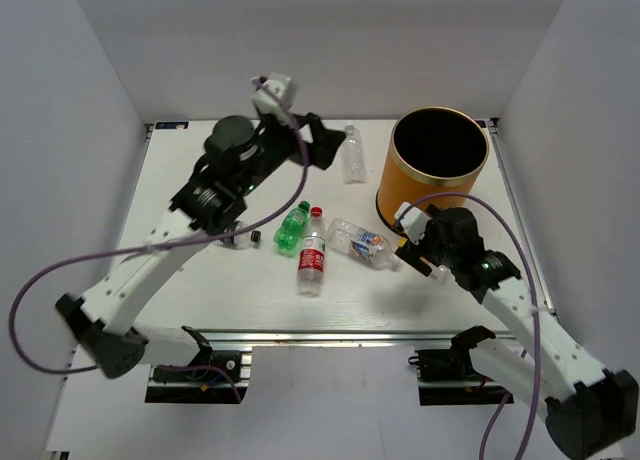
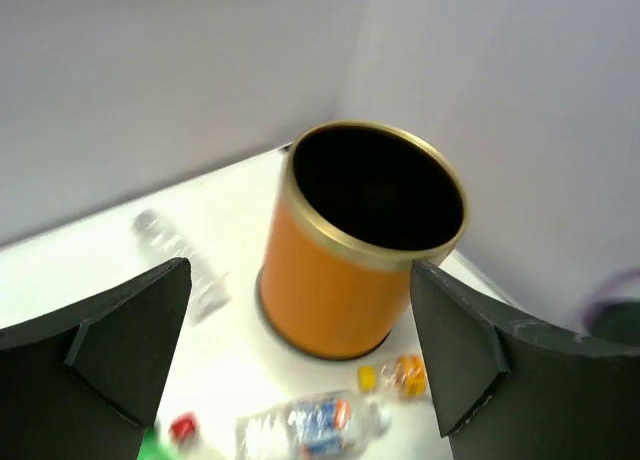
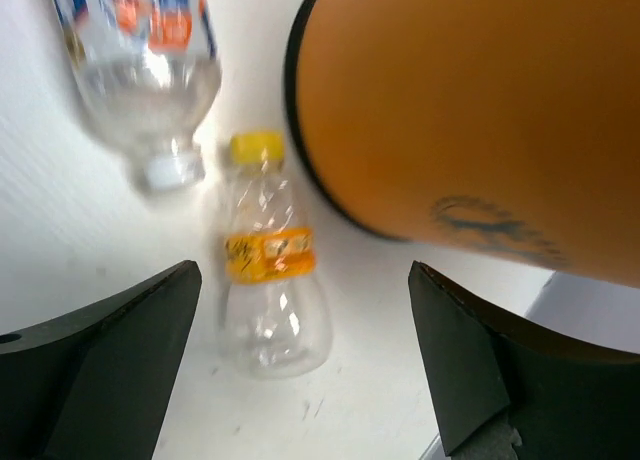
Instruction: Put the plastic bottles in the bin
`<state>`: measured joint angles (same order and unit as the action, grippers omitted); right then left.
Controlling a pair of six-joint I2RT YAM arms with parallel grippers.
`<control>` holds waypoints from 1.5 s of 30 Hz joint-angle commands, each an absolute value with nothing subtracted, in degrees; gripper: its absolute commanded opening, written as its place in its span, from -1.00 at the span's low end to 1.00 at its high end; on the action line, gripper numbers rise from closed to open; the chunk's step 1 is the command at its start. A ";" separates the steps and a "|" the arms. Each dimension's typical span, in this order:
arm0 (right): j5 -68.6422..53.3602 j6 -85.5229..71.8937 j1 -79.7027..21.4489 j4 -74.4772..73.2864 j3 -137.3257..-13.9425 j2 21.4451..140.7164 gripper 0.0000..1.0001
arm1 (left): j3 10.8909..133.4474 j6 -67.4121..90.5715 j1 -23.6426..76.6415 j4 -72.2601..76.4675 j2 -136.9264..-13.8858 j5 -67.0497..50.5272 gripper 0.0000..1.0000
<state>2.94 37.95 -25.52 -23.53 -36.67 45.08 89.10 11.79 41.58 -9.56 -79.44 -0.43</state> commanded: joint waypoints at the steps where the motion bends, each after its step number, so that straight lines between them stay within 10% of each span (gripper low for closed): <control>1: 6.59 39.03 -24.87 -30.67 -41.04 51.23 0.81 | 78.86 13.36 41.22 -19.77 -74.99 8.96 1.00; 22: 9.93 34.98 -21.97 -26.55 -34.45 68.99 0.75 | 54.76 9.14 40.69 -24.43 -63.11 4.39 1.00; 28: 7.39 35.86 -19.95 -27.33 -33.84 72.95 0.36 | 54.76 8.61 40.69 -25.48 -65.83 4.39 1.00; 36: 1.34 36.03 -19.34 -39.97 -40.58 61.62 -0.81 | 53.70 8.09 41.22 -26.62 -69.69 4.39 1.00; 45: -17.39 41.04 -19.60 -61.25 -64.23 46.33 -0.84 | 56.07 7.56 41.75 -29.97 -75.41 -1.12 1.00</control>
